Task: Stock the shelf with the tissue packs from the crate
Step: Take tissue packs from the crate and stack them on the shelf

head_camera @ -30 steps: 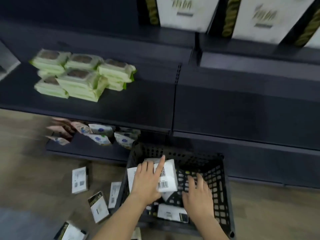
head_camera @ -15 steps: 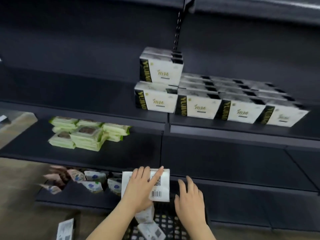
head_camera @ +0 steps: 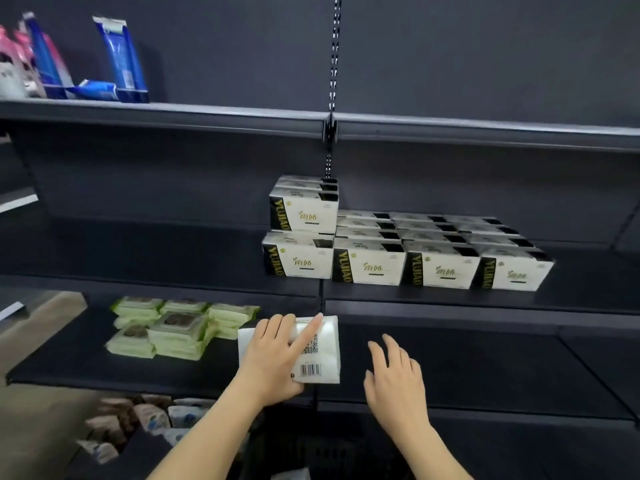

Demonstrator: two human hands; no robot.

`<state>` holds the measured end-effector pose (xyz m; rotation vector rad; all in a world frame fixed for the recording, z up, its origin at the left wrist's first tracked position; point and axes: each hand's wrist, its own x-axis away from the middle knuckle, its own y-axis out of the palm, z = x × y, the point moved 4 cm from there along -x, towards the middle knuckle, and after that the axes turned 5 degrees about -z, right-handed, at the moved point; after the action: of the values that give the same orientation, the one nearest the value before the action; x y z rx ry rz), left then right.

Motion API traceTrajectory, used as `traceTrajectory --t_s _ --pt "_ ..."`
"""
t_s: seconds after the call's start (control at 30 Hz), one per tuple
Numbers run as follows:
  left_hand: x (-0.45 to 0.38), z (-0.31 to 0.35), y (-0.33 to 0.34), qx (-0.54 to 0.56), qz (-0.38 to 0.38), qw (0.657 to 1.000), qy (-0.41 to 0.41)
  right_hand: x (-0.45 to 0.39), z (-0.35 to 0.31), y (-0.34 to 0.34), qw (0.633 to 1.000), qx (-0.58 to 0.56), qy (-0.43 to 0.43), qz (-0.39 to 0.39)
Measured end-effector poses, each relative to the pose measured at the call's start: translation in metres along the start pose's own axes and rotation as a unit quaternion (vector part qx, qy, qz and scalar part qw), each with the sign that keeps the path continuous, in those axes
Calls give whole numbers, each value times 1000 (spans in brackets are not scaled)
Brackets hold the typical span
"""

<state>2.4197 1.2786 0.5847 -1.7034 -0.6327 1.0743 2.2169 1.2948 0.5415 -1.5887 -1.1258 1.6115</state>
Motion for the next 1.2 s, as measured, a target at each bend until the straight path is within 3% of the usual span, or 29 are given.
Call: traceTrajectory --t_s 0.27,0.77,1.03,1.2 --pt "-63 -29 -43 -67 70 995 11 -51 8 -19 999 21 -5 39" --pt "-165 -53 -52 -94 141 982 89 -148 14 -49 995 49 19 82" --pt "-220 -22 -57 -117 104 986 47 -191 49 -70 996 45 11 72" --pt "-248 -9 -53 -142 94 985 25 -211 75 -77 999 15 -31 15"
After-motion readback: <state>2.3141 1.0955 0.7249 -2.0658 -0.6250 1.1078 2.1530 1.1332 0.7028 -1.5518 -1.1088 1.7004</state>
